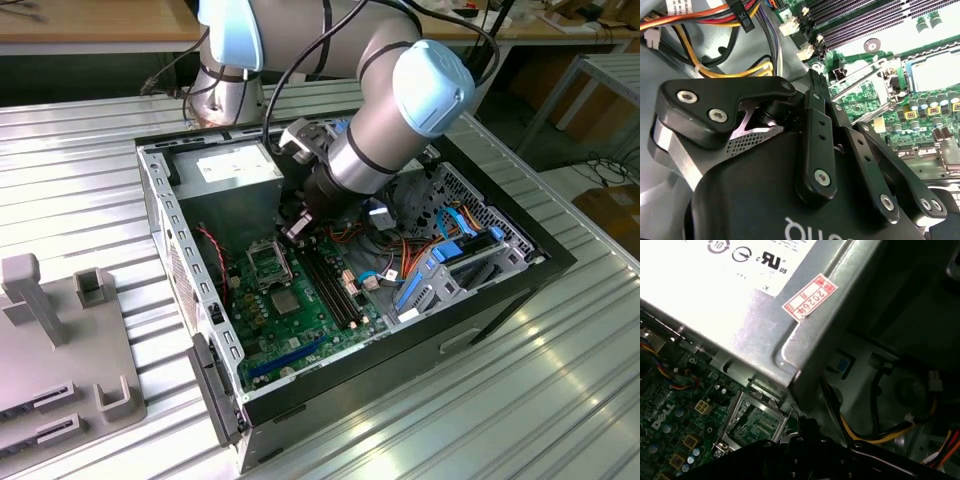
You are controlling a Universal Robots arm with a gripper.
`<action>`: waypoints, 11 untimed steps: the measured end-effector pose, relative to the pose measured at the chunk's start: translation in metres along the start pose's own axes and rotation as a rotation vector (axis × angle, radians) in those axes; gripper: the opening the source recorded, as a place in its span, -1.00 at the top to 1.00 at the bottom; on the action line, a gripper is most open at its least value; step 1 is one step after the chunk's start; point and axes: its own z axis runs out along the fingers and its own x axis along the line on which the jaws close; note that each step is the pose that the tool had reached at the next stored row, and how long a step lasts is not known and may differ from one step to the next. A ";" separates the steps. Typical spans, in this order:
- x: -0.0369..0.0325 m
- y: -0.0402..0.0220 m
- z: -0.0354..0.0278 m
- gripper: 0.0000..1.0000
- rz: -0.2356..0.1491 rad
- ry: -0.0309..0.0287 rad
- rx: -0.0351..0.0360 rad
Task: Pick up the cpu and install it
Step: 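Close the cpu cover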
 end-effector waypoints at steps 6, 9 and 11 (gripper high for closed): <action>0.0007 -0.0006 0.0011 0.79 -0.004 -0.0123 0.0078; 0.0009 0.0004 -0.0017 0.79 -0.004 -0.0123 0.0081; 0.0011 0.0013 -0.0042 0.79 -0.004 -0.0124 0.0081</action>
